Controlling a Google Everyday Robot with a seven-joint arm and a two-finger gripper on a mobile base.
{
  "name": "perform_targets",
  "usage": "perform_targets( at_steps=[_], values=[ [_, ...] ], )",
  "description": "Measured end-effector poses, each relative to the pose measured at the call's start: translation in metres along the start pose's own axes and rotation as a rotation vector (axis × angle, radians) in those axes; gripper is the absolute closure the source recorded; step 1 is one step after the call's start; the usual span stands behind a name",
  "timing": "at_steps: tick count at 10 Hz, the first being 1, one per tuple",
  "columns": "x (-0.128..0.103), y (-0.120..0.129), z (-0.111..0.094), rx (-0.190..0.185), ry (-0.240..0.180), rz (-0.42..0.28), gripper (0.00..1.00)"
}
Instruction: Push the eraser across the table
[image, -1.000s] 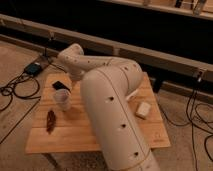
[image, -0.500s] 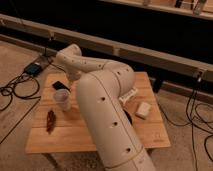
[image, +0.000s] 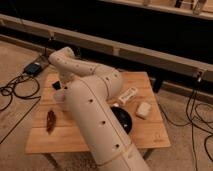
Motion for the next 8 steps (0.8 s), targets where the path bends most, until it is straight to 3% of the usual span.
perform_targets(
  at_steps=[3, 8],
  values=[
    [-0.019, 0.024, 0.009, -0.027, -0.01, -0.043, 0.35],
    [-0.039, 0.049, 0.025, 0.01, -0.025, -0.142, 0.35]
  ],
)
